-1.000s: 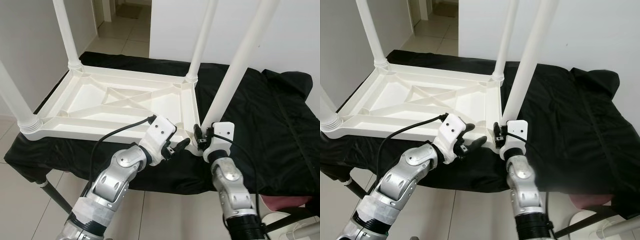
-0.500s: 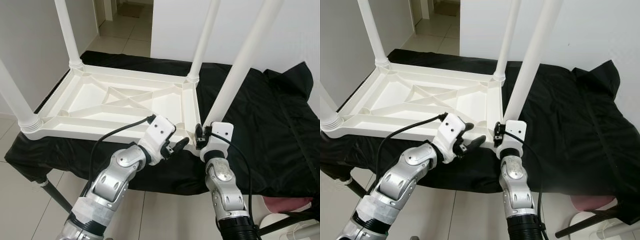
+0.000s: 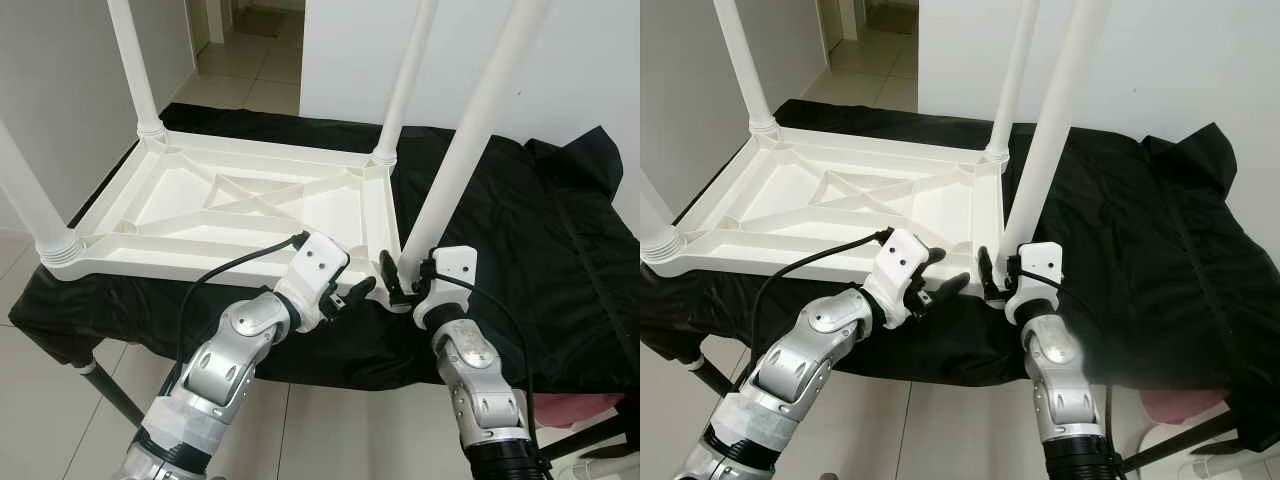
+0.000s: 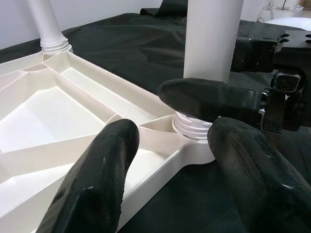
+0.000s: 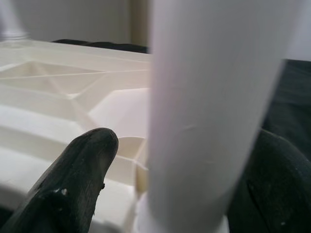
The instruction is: Building children table
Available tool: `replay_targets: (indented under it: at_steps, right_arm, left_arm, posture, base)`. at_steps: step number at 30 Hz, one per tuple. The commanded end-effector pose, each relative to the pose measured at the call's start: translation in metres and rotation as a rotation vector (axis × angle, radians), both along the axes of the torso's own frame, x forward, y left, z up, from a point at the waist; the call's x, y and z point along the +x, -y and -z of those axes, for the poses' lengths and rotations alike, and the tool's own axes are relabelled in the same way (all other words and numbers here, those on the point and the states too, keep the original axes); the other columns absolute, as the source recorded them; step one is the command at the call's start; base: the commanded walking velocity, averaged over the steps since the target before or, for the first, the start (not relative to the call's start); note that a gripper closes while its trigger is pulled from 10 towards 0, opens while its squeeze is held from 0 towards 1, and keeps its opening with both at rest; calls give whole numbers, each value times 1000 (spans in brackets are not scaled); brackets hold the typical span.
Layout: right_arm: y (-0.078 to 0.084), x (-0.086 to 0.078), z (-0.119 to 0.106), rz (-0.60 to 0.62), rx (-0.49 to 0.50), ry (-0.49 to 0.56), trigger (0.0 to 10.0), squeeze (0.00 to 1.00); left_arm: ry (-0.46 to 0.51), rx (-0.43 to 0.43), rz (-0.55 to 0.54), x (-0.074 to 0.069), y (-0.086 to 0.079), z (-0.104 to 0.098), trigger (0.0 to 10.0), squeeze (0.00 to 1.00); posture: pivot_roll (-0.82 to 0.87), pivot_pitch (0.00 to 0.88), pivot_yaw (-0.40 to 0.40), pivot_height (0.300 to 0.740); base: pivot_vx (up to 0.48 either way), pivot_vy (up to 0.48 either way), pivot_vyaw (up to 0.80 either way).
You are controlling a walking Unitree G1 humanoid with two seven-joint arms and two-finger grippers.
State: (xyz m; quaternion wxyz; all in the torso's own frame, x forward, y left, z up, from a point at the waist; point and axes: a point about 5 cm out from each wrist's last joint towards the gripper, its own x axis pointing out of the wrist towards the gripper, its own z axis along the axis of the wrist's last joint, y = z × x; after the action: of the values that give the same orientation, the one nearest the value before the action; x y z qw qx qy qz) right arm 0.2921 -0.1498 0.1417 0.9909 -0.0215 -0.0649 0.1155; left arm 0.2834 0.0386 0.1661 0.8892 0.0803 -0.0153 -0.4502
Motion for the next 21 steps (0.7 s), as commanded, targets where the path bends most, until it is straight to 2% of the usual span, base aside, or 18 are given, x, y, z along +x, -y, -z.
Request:
replay_targets:
  at_steps: [1,6,9,21]
  right_arm:
    - [2,-1,3,-83,-20,-9,10000,0]
    - [12,2,6,-151,-66,-30,10000,0]
    - [18,7,6,-215,-125,-16,10000,0]
    - [16,24,7,-311,-167,-36,10000,0]
  left_arm:
    - [-15,8,-8,0,-1,4,10000,0]
    - [-13,11,-7,0,-2,3,10000,0]
    - [-14,10,-6,1,-2,3,10000,0]
    - [-14,13,1,2,0,3,10000,0]
  posture:
    - [12,0,-53,740]
    - [13,0,-50,740]
    - [11,0,-43,740]
    - [16,0,-40,740]
  base:
    - [0,0,0]
    - [0,0,0]
    - [0,0,0]
    - [0,0,0]
